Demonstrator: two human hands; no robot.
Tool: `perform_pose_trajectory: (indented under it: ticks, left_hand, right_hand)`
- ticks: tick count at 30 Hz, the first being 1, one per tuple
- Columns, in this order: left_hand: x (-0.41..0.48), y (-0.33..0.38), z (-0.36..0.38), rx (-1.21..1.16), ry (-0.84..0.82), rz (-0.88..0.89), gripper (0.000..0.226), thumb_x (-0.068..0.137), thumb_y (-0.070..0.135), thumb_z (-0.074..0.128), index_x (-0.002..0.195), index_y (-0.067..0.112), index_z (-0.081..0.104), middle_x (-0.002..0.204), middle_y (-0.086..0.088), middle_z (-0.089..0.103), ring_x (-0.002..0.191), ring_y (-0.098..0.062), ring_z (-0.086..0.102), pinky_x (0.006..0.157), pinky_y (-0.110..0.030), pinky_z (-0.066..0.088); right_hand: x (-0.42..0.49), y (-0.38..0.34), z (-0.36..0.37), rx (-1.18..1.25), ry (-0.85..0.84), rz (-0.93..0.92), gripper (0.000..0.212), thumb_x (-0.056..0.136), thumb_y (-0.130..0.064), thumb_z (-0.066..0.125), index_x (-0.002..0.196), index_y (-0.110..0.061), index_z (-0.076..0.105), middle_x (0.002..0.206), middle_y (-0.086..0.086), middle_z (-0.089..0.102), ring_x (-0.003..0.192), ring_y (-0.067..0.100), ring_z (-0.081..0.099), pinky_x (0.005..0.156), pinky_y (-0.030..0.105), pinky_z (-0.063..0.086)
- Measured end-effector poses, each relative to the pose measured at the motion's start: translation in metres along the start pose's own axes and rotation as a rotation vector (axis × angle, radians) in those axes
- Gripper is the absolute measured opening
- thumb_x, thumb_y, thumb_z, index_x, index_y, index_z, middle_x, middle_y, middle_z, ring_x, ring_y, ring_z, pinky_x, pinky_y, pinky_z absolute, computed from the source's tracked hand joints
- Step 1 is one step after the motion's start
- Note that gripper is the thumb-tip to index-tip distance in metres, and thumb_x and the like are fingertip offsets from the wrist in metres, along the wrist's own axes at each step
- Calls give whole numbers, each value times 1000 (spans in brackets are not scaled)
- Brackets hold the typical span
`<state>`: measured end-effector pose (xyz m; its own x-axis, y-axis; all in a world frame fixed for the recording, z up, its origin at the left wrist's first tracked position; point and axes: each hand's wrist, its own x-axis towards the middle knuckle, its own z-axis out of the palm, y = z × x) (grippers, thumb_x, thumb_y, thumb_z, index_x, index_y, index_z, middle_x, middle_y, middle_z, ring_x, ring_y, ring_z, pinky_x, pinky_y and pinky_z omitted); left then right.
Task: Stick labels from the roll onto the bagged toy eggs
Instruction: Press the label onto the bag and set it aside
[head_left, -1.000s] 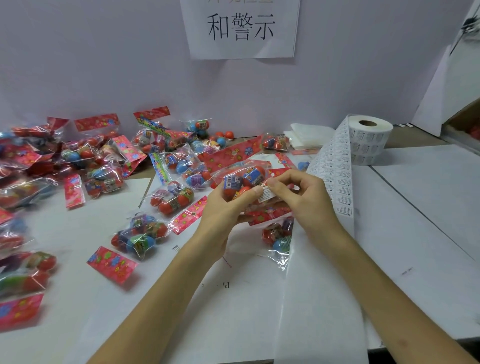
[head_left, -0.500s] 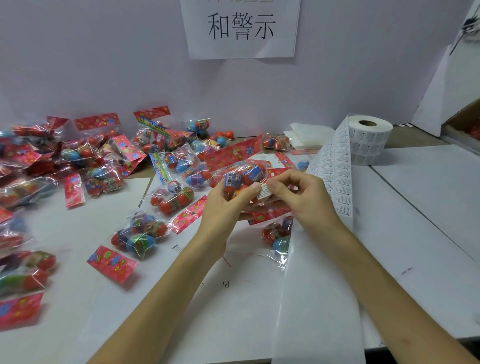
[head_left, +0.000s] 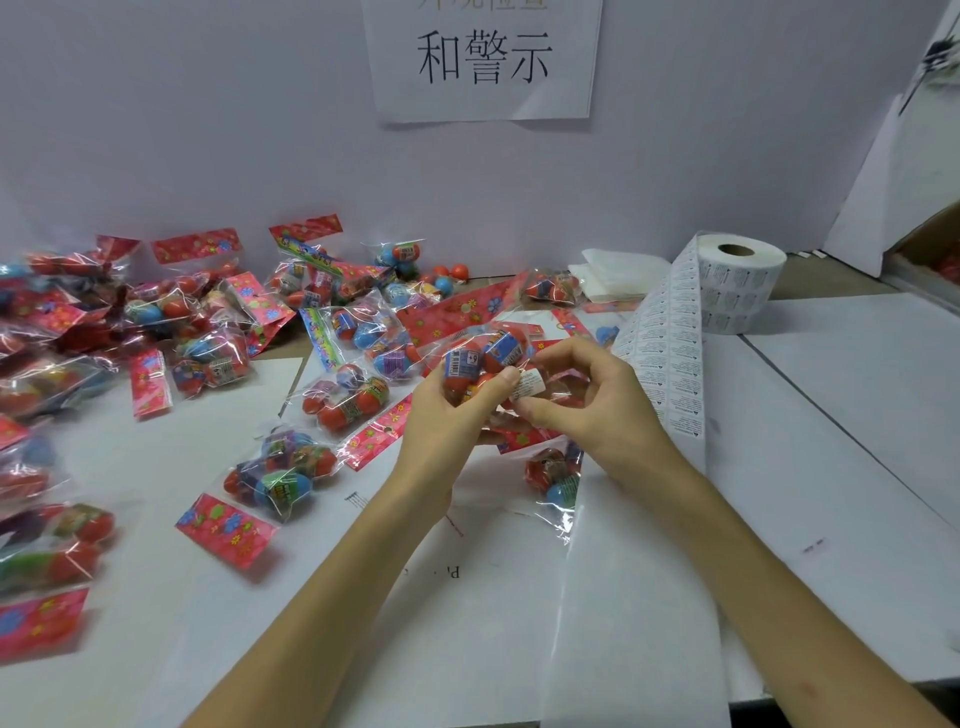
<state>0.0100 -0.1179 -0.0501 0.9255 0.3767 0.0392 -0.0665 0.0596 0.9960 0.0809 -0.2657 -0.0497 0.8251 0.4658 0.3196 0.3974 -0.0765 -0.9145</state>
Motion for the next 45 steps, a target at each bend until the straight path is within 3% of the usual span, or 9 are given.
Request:
perform_pose_trajectory:
  ticks: [4,8,16,20,26,29,33,39,45]
  left_hand:
    - [0,1,0,5,8,6,36,93,30,74,126,16,67,102,-6,79,84,-24,78,81,-39,65]
    - [0,3,-1,-44,-25,-44,35,94,30,74,125,15,68,98,-4,79,83,-26,79,75,-34,64]
    - [0,5,-2,-67,-100,-79,49,83,40,78,123,15,67,101,-6,80,87,-27,78,71,-28,62]
    - [1,4,-5,-68,-155,-56,37,79,26,84,112,20,68,97,-5,80,86,-25,79,69,-24,60]
    - [3,2,-5,-63,-124,-106,38,85,12,81,120,14,64,103,-7,79,93,-27,78,80,-33,64]
    - [3,1,-3,-47,-120,-101,42,87,11,79,126,12,63,106,-9,78,94,-27,78,88,-39,63]
    - [4,2,-4,-62,-148,-105,42,89,9,77,128,11,62,103,-9,79,91,-27,78,80,-32,64]
    - [5,1,-5,-63,-151,-130,45,89,6,76,131,6,60,106,-12,77,96,-31,77,94,-43,61]
    - [3,-2,-4,-71,-139,-115,43,91,26,76,129,10,65,114,-14,77,105,-34,74,96,-47,59]
  right_hand:
    - [0,0,1,18,34,10,20,84,-26,81,100,-27,69,91,-12,71,94,9,70,80,28,61]
    - [1,-1,0,76,61,26,10,89,-26,75,97,-21,73,92,1,74,89,21,75,80,42,64]
    - [2,0,-3,131,69,45,9,95,-10,68,101,-6,74,90,11,75,85,26,75,74,36,64]
    - [2,-2,-4,122,78,57,8,96,-8,67,100,-6,73,91,8,74,85,24,75,73,33,64]
    - [2,-3,-4,167,92,123,8,96,-9,66,97,-7,74,93,11,74,94,33,73,84,48,62]
    - [1,-2,-3,128,104,105,10,93,-20,72,97,-12,74,92,4,74,92,23,73,81,39,64]
    - [1,-3,-3,88,113,77,10,88,-23,76,92,-14,73,80,-9,73,81,12,74,67,24,61]
    - [1,-2,-3,93,104,72,8,92,-20,73,88,-13,73,75,-10,73,75,12,75,65,23,59]
    - [1,-2,-2,16,111,10,9,91,-20,75,90,-11,74,78,-5,74,78,14,74,72,26,62]
